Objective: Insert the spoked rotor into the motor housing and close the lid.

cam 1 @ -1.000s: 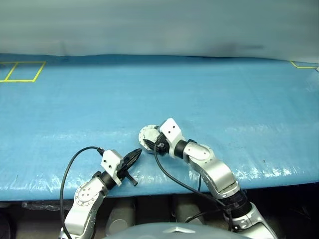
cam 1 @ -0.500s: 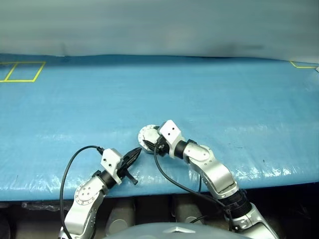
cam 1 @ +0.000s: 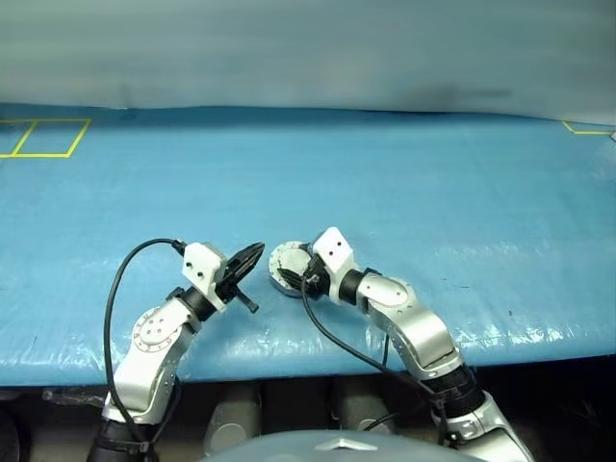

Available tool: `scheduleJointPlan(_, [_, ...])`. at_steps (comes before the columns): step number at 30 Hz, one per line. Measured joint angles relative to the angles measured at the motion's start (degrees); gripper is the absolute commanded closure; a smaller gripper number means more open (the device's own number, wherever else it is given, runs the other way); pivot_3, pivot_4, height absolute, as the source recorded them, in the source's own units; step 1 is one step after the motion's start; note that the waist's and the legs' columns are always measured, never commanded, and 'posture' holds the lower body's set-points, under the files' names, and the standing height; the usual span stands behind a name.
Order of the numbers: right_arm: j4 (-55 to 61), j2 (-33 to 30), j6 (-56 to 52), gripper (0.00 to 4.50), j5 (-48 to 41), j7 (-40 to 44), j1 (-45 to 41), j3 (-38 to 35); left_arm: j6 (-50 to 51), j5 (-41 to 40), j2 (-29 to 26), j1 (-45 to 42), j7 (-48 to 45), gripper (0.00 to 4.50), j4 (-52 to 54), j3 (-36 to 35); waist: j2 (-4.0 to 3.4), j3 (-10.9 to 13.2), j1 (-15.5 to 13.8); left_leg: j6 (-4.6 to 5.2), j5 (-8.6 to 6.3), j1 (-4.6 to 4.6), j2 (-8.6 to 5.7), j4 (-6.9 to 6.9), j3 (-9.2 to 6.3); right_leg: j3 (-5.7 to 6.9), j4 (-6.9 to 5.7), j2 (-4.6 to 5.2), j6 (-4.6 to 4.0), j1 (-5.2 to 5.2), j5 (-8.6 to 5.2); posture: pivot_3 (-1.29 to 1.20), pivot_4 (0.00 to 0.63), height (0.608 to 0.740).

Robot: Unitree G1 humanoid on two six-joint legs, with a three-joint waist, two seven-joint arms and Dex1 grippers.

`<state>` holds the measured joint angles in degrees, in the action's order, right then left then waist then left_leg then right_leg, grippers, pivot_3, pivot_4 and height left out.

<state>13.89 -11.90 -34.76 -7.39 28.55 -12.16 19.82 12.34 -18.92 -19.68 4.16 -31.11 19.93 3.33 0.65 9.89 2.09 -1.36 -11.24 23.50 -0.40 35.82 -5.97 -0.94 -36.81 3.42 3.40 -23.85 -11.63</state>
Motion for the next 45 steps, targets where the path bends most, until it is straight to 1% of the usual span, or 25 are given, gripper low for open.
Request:
scheduleJointPlan(5, [0.2,0.1,-0.7,1.47,0.0,0.0,-0.2,0.0,8.0,-2.9,-1.3,-5.2,0.3,4.50,0.5,-1.2,0.00,0.0,0.0,0.00,0.00,0.00,0.00,-0.01,-0.03,0.04,0.01,-0.01,0.00,0.02,0.00,0.00,0.150,0.740])
scheduleJointPlan(9, [0.3,0.2,-0.7,1.47,0.0,0.0,-0.1,0.1,17.9,-7.1,-2.8,-9.9,0.6,4.50,0.1,-2.3,0.00,0.0,0.0,0.00,0.00,0.00,-0.01,-0.01,-0.06,0.07,0.00,-0.01,0.00,0.03,0.00,0.00,0.150,0.740])
scheduleJointPlan(13, [0.0,-0.1,0.9,1.47,0.3,0.3,0.2,0.4,27.4,-11.7,-4.5,-15.0,-1.9,4.50,-2.8,-2.4,0.00,0.0,0.2,0.00,0.00,-0.01,-0.02,-0.01,-0.07,0.08,0.02,-0.02,0.01,0.06,0.00,0.00,0.150,0.740])
scheduleJointPlan(16, [-0.1,-1.2,2.8,1.47,0.6,0.9,0.7,1.2,31.0,-13.2,-5.1,-16.8,-2.9,4.50,-4.8,-2.4,0.01,0.0,0.2,0.00,0.00,0.00,-0.03,-0.06,-0.09,0.09,0.04,-0.02,0.01,0.05,-0.01,0.00,0.150,0.740])
scheduleJointPlan(21, [0.0,-1.8,4.4,1.47,1.5,1.2,1.3,1.7,34.4,-13.5,-6.4,-18.8,-3.8,4.50,-6.1,-2.1,0.01,0.0,0.1,0.00,0.00,-0.02,-0.03,-0.11,-0.10,0.09,0.05,-0.02,0.01,0.05,-0.02,0.00,0.150,0.740])
scheduleJointPlan(24, [0.0,-1.7,4.5,1.47,1.5,1.2,1.4,1.6,36.1,-13.0,-8.2,-19.7,-4.8,4.50,-6.6,-0.8,0.01,0.0,0.1,0.00,0.00,-0.03,-0.03,-0.12,-0.11,0.09,0.05,-0.02,0.00,0.05,-0.03,0.00,0.150,0.740])
scheduleJointPlan(30, [-0.1,-1.4,4.5,1.47,1.6,1.2,1.4,1.6,37.8,-12.3,-9.9,-20.9,-7.0,4.50,-7.5,2.8,0.01,0.0,0.1,-0.01,0.00,-0.04,-0.02,-0.15,-0.11,0.09,0.05,-0.02,-0.01,0.05,-0.04,0.00,0.150,0.740])
scheduleJointPlan(38, [-0.2,-1.1,4.4,1.47,1.8,1.1,1.5,1.4,38.8,-9.8,-10.4,-22.7,-7.5,4.50,-7.8,4.6,0.02,0.0,0.0,-0.01,0.01,-0.09,-0.02,-0.15,-0.11,0.09,0.05,-0.02,-0.02,0.10,-0.04,0.00,0.150,0.740])
scheduleJointPlan(45, [0.0,-1.1,4.3,1.47,1.8,1.1,2.0,1.1,39.4,-9.2,-9.7,-22.8,-7.2,4.50,-7.7,4.6,0.04,0.0,0.0,-0.01,0.00,-0.12,-0.02,-0.16,-0.12,0.09,0.06,-0.01,-0.02,0.13,-0.04,0.00,0.150,0.740])
